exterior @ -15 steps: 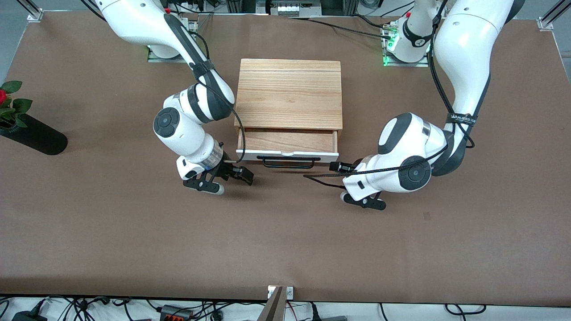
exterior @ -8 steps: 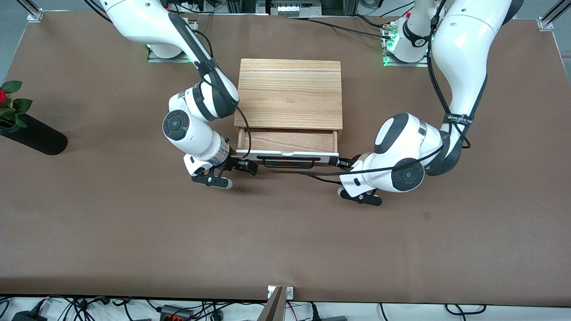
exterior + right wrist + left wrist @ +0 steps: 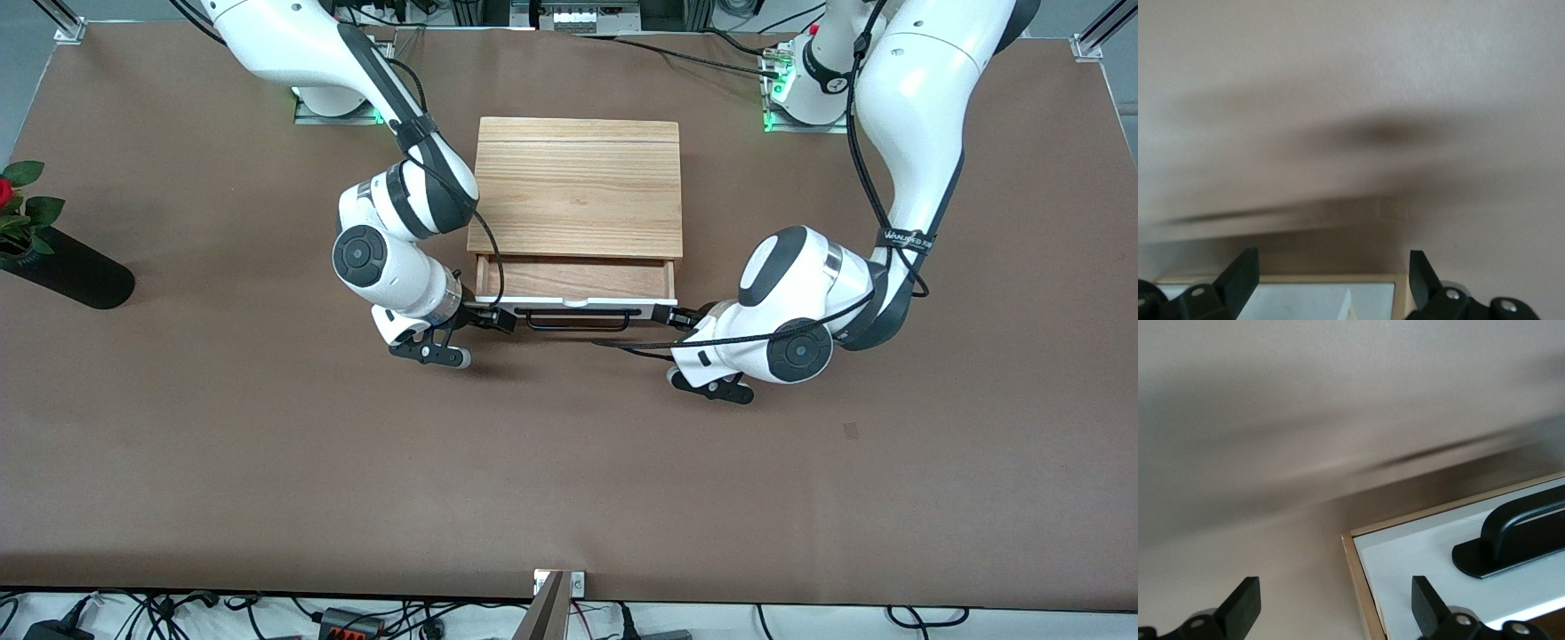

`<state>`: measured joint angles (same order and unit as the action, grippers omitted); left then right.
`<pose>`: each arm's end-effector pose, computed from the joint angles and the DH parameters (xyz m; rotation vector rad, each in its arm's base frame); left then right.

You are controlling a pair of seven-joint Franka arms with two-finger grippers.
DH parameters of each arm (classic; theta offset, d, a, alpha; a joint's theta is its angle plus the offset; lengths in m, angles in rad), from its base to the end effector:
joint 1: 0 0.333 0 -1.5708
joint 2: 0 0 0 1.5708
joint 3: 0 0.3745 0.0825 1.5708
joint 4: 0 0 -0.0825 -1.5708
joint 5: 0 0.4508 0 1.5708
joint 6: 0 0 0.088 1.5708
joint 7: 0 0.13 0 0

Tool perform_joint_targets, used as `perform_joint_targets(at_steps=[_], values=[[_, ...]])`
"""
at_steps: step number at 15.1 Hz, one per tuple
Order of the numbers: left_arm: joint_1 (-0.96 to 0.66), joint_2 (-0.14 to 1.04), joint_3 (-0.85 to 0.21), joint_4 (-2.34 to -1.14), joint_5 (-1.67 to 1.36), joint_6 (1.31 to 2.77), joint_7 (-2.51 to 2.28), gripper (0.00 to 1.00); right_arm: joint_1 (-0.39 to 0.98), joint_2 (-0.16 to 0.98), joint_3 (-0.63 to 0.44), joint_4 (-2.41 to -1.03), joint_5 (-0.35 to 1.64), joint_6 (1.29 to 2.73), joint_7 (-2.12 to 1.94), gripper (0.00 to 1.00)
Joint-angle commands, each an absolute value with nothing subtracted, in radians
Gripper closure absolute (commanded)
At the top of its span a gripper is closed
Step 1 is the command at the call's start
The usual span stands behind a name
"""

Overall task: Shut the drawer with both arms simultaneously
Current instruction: 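Push the drawer front into the cabinet with both grippers together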

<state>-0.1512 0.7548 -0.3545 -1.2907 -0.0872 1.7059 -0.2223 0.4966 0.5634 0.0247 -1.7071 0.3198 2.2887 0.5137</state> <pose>0.7214 -0.3393 0.2942 2.8615 -0.2937 -0.5774 0.6532 0.3876 0.2518 -2.8913 0.2984 0.1627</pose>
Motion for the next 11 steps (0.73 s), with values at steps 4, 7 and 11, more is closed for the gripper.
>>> perform_joint_targets(at_steps=[4,7,11], values=[[-0.172,0.747,-0.357,-1.351,-0.086,1.680,-0.222,0.00,0.509,0.534,0.015,-1.710,0.322,2.181,0.517,0.00],[-0.176,0.747,-0.359,-1.351,-0.087,1.635,-0.218,0.00,0.512,0.532,0.020,-1.709,0.322,2.129,0.517,0.00],[-0.176,0.747,-0.359,-1.351,-0.087,1.580,-0.218,0.00,0.538,0.525,0.020,-1.709,0.322,2.073,0.520,0.00]])
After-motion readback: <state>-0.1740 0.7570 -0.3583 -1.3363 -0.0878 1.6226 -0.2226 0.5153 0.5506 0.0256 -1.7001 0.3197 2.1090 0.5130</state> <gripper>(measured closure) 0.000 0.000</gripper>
